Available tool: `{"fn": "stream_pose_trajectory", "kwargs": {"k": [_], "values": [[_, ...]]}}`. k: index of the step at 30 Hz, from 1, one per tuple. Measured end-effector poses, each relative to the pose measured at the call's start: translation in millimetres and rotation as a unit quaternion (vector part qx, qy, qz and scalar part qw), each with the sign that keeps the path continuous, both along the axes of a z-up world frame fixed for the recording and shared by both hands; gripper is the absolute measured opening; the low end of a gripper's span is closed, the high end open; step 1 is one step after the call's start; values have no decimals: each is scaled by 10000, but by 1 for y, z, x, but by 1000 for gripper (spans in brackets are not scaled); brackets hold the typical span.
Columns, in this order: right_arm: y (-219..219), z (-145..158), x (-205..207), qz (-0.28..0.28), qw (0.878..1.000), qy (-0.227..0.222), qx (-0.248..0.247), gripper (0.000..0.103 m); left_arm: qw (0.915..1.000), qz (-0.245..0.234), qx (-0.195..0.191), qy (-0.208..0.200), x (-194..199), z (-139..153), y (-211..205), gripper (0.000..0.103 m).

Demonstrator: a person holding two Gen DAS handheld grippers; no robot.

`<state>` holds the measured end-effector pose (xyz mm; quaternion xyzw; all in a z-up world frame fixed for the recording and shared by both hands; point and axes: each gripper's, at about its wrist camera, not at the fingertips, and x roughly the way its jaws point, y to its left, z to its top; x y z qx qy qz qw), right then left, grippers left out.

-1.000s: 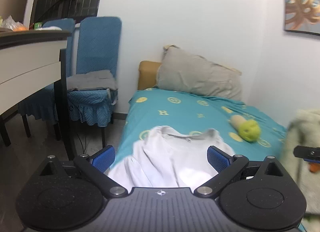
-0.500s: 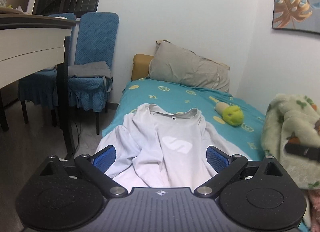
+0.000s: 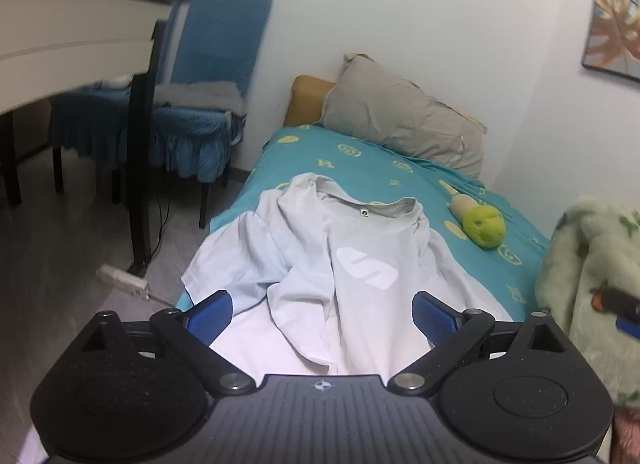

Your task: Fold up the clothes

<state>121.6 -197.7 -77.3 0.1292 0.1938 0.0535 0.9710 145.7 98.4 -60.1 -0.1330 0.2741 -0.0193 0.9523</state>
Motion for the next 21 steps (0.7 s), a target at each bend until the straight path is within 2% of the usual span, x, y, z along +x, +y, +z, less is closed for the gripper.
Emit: {"fn": "stream_pose_trajectory", "kwargs": {"k": [5,9,13,21], "values": [[3,-3,5,27,10000,80,24,87,9988,312,-293,223,19,-12,17,97],[6,-8,9,76,9997,209,34,87,9965,599,-296,493,45,-25,35,94],[8,-12,15,154,9995,292,27,87,9917,891,-529,767,78,-40,63,90],[-9,-27,46,-293,9983,443,256,87,9777,1543,-1116,883,137,-80,127,88]]}}
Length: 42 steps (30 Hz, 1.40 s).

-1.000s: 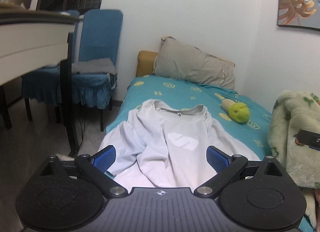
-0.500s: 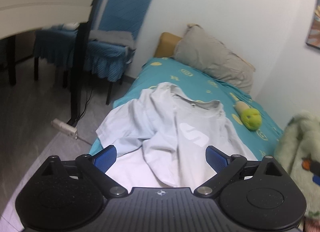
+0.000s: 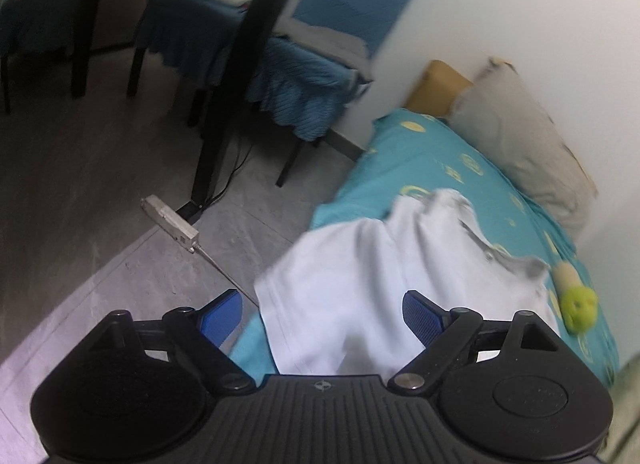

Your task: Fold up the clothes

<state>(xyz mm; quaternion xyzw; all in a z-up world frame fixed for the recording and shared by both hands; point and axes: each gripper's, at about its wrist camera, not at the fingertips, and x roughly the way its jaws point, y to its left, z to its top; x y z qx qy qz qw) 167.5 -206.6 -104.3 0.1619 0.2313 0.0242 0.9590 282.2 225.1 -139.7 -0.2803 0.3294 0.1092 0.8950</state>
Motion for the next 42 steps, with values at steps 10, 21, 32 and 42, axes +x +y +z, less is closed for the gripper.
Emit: {"fn": "stream_pose_trajectory", "kwargs": {"k": [10,21,32,42], "values": [[16,-33,42,74,9991,372,-210,87,9963,-8,-812,270,38,-74,24,40],[16,-42,47,-25,9981,566,-231,87,9972,-130,389,-618,88,13,46,2],[8,-63,73,-319,9957,753,-430,87,9720,797,2184,353,185,-6,63,3],[19,-66,80,-41,9966,475,-666,87,9914,-220,1171,540,106,-19,45,47]]}}
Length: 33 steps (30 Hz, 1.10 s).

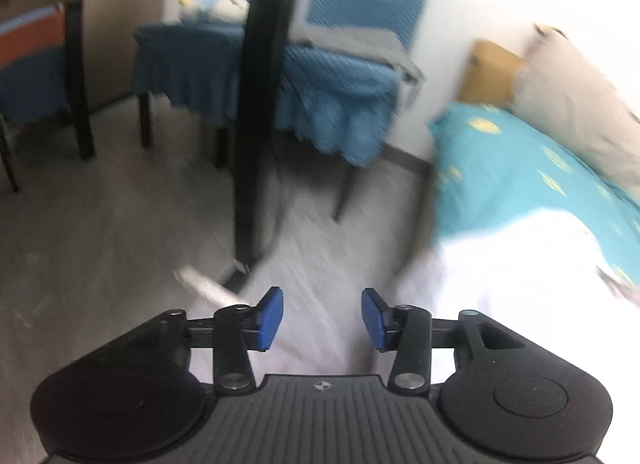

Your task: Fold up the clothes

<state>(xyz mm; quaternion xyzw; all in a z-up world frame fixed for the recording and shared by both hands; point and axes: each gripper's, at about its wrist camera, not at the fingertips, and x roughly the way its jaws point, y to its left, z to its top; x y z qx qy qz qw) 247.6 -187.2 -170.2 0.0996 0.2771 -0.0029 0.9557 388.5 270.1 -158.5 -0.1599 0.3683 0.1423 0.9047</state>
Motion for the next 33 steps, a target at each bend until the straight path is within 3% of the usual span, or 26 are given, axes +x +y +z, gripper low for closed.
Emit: {"fn": "stream_pose_trajectory", "kwargs": {"k": [5,8,10,13,16,22,27,28,29,30,31,33], "values": [[2,14,-11,52,9998,-189,59,87,9924,-663,-456,933,-96,19,-25,58],[1,26,-23,78,9994,-321,71,87,9771,-900,-862,1727,-154,20,-38,59],[1,34,-33,80,9992,-375,59,87,9678,-991,-1079,2046,-190,25,-42,59],[-1,45,-48,62,9988,-483,70,86,9628,-1191,-1216,2101,-230,41,-51,59],[-2,53,-60,16,9986,-519,36,87,9524,-1602,-1204,2297,-252,53,-68,59],[-2,58,-69,15,9987,-511,-20,87,9318,-2074,-956,2822,-273,48,-100,55],[-3,60,-75,11,9985,-537,-42,87,9231,-2329,-1002,2892,-285,50,-110,54],[-4,60,-76,10,9985,-545,-26,87,9217,-2349,-974,2931,-286,49,-111,53],[-5,61,-75,5,9985,-555,-12,87,9212,-2326,-913,2981,-287,49,-110,41],[-5,61,-75,-1,9984,-566,2,87,9213,-2279,-850,3033,-288,50,-109,18],[-6,61,-76,-11,9984,-569,17,87,9213,-2231,-788,3085,-288,51,-108,8],[-9,61,-76,-44,9985,-542,65,87,9226,-2148,-684,3131,-291,58,-100,5]]}}
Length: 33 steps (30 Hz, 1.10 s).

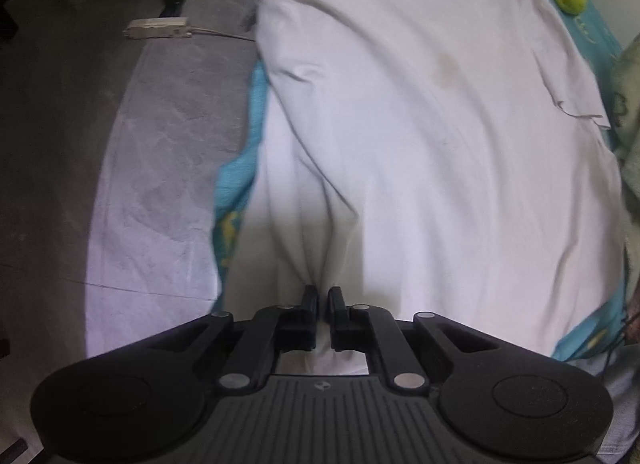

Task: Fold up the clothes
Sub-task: 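Release the hem with the left gripper and smooth the shirt flat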

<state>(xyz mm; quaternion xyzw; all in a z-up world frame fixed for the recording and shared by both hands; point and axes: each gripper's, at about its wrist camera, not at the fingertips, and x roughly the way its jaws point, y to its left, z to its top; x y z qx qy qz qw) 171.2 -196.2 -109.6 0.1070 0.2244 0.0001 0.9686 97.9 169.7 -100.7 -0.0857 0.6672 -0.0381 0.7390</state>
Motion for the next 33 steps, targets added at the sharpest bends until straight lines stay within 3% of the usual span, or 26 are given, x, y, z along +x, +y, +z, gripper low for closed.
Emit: {"fn": "stream_pose_trajectory", "kwargs": {"k": [4,7,9,11,13,14,17,19,21,24,27,29,33], "values": [[-7,-1,0,-95,9998,56,176,87,9979,61,623,169,-2,16,19,5],[-12,0,2,-163,9994,65,284,87,9912,-66,1258,399,-5,20,28,5],[-15,-1,2,-209,9992,77,341,87,9874,-92,1443,646,-5,18,34,5],[-20,-1,1,-256,9987,108,419,87,9875,-128,1460,573,-7,27,34,8],[-27,-1,0,-304,9978,188,555,87,9902,-221,1372,142,-7,46,29,23],[-31,-1,0,-328,9973,229,624,87,9911,-265,1303,-122,-7,58,24,37],[-46,1,1,-380,9951,268,871,86,9884,-313,955,-1137,-9,100,-1,52],[-57,3,2,-401,9929,288,1086,86,9795,-191,812,-1832,-7,129,-33,65],[-67,4,4,-423,9905,308,1274,86,9651,-57,822,-2487,-8,149,-63,77],[-81,4,9,-413,9869,409,1507,86,9411,109,658,-3314,-5,167,-105,84],[-94,-5,25,-470,9815,646,1737,86,9262,419,259,-3737,4,162,-137,85],[-102,-12,38,-535,9773,824,1878,86,9196,468,61,-3900,13,138,-147,86],[-113,-47,75,-690,9645,1258,2219,86,9261,309,-71,-3760,24,90,-141,86]]}}
